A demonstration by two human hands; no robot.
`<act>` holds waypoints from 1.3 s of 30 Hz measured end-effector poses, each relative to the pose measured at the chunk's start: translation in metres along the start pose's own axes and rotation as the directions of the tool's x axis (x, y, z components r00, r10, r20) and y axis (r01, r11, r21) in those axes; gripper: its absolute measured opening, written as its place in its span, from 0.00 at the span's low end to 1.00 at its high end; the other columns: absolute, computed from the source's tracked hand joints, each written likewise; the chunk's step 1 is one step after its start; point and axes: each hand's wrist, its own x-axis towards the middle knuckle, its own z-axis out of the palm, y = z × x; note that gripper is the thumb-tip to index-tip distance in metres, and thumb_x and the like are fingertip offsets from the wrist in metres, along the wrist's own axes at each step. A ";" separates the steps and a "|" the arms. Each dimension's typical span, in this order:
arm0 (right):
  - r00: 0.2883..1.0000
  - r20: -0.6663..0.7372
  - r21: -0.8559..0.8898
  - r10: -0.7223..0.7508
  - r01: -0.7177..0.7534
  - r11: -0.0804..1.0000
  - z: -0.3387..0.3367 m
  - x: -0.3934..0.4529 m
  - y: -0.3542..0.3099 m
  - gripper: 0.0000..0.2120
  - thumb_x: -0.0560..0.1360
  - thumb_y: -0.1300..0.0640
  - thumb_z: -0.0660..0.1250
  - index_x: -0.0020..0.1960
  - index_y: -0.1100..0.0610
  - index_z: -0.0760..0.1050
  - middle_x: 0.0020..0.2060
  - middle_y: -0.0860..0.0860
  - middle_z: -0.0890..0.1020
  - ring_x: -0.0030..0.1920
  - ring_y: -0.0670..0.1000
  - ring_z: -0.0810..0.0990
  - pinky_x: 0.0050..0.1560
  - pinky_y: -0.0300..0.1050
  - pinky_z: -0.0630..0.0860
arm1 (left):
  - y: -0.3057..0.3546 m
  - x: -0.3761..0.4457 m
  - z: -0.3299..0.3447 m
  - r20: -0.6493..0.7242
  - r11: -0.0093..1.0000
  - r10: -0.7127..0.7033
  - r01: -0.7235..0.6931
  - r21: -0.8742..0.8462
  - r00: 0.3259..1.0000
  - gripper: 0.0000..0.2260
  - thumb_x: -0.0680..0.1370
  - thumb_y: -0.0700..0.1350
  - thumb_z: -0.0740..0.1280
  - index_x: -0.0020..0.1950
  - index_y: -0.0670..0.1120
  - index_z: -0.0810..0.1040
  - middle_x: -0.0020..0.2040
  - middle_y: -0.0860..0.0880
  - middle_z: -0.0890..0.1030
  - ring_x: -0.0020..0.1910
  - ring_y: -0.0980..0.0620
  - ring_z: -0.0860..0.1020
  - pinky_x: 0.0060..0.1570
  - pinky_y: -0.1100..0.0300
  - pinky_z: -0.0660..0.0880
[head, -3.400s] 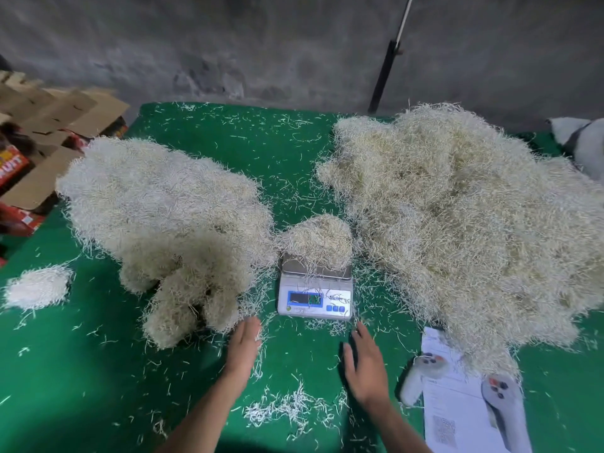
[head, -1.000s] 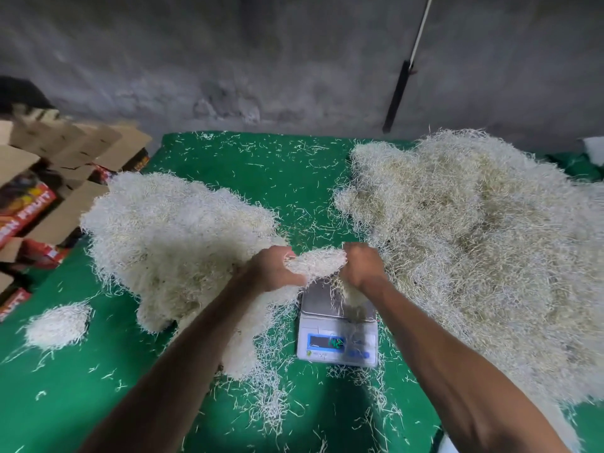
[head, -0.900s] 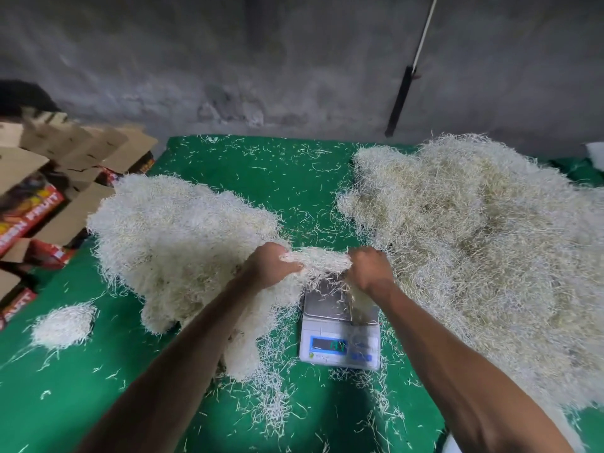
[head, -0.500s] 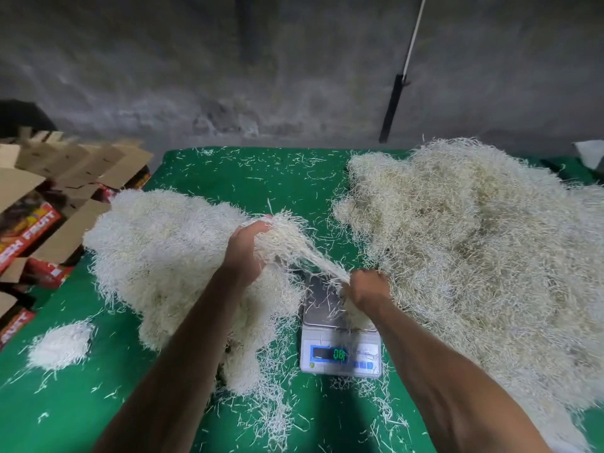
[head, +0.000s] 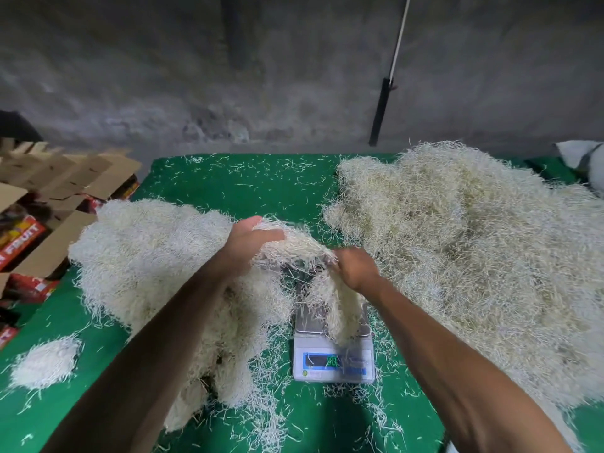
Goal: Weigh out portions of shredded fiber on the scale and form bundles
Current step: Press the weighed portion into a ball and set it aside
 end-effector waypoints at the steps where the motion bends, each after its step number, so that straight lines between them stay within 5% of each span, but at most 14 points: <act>1: 0.999 0.013 0.035 0.033 -0.034 0.999 -0.001 -0.002 0.006 0.13 0.84 0.53 0.63 0.65 0.59 0.76 0.41 0.51 0.80 0.43 0.53 0.81 0.54 0.51 0.82 | 0.000 0.001 -0.004 0.009 1.000 -0.002 0.002 0.005 1.000 0.44 0.66 0.54 0.80 0.78 0.50 0.64 0.79 0.44 0.62 0.69 0.45 0.69 0.62 0.49 0.68; 4: 0.993 0.076 0.215 0.086 -0.101 0.971 -0.007 -0.003 0.004 0.22 0.84 0.50 0.63 0.73 0.60 0.71 0.47 0.56 0.82 0.48 0.55 0.83 0.57 0.50 0.81 | -0.004 0.002 -0.004 -0.002 0.997 -0.071 0.070 -0.040 0.998 0.44 0.64 0.58 0.80 0.76 0.53 0.64 0.78 0.46 0.61 0.65 0.46 0.68 0.61 0.46 0.68; 6: 0.994 0.101 0.588 0.049 -0.099 0.803 -0.018 -0.003 -0.015 0.32 0.80 0.46 0.69 0.79 0.55 0.63 0.63 0.55 0.79 0.60 0.53 0.80 0.65 0.52 0.77 | -0.006 0.004 0.007 0.017 0.992 -0.115 0.116 -0.039 0.993 0.46 0.64 0.60 0.80 0.76 0.53 0.62 0.79 0.44 0.61 0.70 0.41 0.68 0.65 0.42 0.67; 8: 0.999 0.036 0.798 0.000 -0.029 0.601 -0.024 0.000 -0.035 0.31 0.78 0.45 0.70 0.78 0.49 0.65 0.66 0.47 0.77 0.60 0.45 0.77 0.60 0.43 0.76 | -0.006 -0.001 0.019 0.083 0.993 -0.118 0.120 -0.019 0.990 0.48 0.64 0.64 0.79 0.78 0.53 0.60 0.79 0.43 0.61 0.73 0.40 0.66 0.66 0.41 0.67; 11: 0.999 -0.004 0.750 0.054 -0.032 0.661 -0.024 0.002 -0.028 0.10 0.83 0.55 0.64 0.56 0.61 0.78 0.45 0.50 0.80 0.40 0.47 0.77 0.39 0.37 0.76 | 0.003 -0.010 0.015 0.089 0.997 -0.076 0.077 -0.010 0.993 0.52 0.61 0.75 0.73 0.78 0.52 0.62 0.79 0.44 0.63 0.73 0.41 0.67 0.69 0.41 0.65; 13: 0.993 0.045 0.655 0.106 -0.109 0.748 -0.019 -0.005 -0.003 0.11 0.85 0.56 0.62 0.50 0.64 0.76 0.40 0.53 0.77 0.37 0.50 0.75 0.36 0.40 0.75 | 0.013 -0.012 -0.003 0.032 0.997 -0.073 0.074 -0.024 0.997 0.50 0.59 0.77 0.71 0.77 0.57 0.65 0.77 0.49 0.65 0.73 0.43 0.66 0.70 0.39 0.64; 16: 0.994 0.060 0.760 0.092 -0.105 0.642 -0.020 -0.014 -0.003 0.16 0.83 0.44 0.62 0.58 0.57 0.76 0.47 0.50 0.79 0.43 0.47 0.78 0.41 0.39 0.74 | 0.015 -0.008 -0.007 0.052 0.994 -0.093 0.096 -0.060 0.994 0.35 0.72 0.65 0.68 0.78 0.61 0.63 0.78 0.52 0.62 0.75 0.41 0.63 0.70 0.36 0.64; 18: 0.995 0.104 0.851 0.006 -0.092 0.517 -0.025 -0.011 -0.035 0.28 0.78 0.29 0.58 0.64 0.50 0.75 0.59 0.43 0.80 0.54 0.41 0.79 0.55 0.41 0.75 | 0.017 -0.014 0.014 0.156 0.999 -0.049 0.052 -0.013 0.987 0.33 0.74 0.63 0.63 0.79 0.60 0.62 0.80 0.51 0.60 0.76 0.42 0.62 0.71 0.37 0.62; 20: 0.998 0.060 0.861 -0.014 -0.044 0.508 -0.019 -0.006 -0.054 0.29 0.79 0.28 0.55 0.50 0.53 0.78 0.40 0.35 0.81 0.37 0.34 0.76 0.43 0.36 0.77 | 0.023 -0.016 0.031 0.166 0.998 -0.034 0.043 -0.050 0.986 0.37 0.72 0.70 0.65 0.79 0.58 0.63 0.80 0.49 0.61 0.76 0.44 0.63 0.72 0.40 0.61; 22: 0.997 -0.015 0.857 0.074 -0.025 0.514 -0.021 -0.003 -0.049 0.31 0.82 0.33 0.57 0.43 0.62 0.76 0.24 0.40 0.69 0.24 0.42 0.67 0.29 0.38 0.70 | 0.023 -0.009 0.037 0.078 0.995 -0.055 0.062 -0.082 0.995 0.36 0.74 0.70 0.66 0.77 0.53 0.67 0.78 0.46 0.66 0.74 0.42 0.67 0.71 0.39 0.62; 28: 0.936 -0.067 0.903 0.346 -0.090 0.420 -0.020 0.009 -0.035 0.22 0.83 0.39 0.60 0.41 0.56 0.72 0.28 0.42 0.67 0.25 0.42 0.64 0.31 0.39 0.66 | 0.000 0.006 0.054 -0.077 0.982 -0.062 0.047 -0.185 0.995 0.32 0.75 0.63 0.71 0.71 0.44 0.74 0.61 0.47 0.81 0.56 0.51 0.78 0.68 0.46 0.68; 34: 0.775 -0.120 0.955 0.620 -0.081 0.287 -0.019 0.018 -0.046 0.12 0.85 0.49 0.61 0.52 0.56 0.76 0.35 0.47 0.76 0.27 0.41 0.71 0.23 0.30 0.69 | -0.001 0.013 0.084 -0.217 0.885 -0.278 0.162 -0.436 0.936 0.23 0.79 0.59 0.69 0.68 0.46 0.74 0.50 0.48 0.79 0.46 0.52 0.76 0.53 0.51 0.78; 37: 0.772 -0.142 0.913 0.619 -0.140 0.384 -0.020 0.016 -0.045 0.15 0.85 0.47 0.60 0.59 0.57 0.77 0.38 0.54 0.80 0.29 0.50 0.78 0.30 0.41 0.79 | -0.002 0.020 0.092 -0.219 0.905 -0.227 0.122 -0.408 0.949 0.17 0.81 0.50 0.67 0.67 0.45 0.76 0.37 0.51 0.76 0.29 0.59 0.69 0.26 0.64 0.71; 39: 0.785 -0.155 0.897 0.600 -0.144 0.419 -0.020 0.018 -0.046 0.16 0.85 0.47 0.59 0.51 0.58 0.77 0.37 0.56 0.80 0.31 0.55 0.79 0.29 0.43 0.81 | -0.002 0.020 0.099 -0.184 0.924 -0.216 0.139 -0.356 0.959 0.11 0.82 0.50 0.66 0.62 0.47 0.77 0.40 0.50 0.79 0.29 0.62 0.71 0.28 0.65 0.74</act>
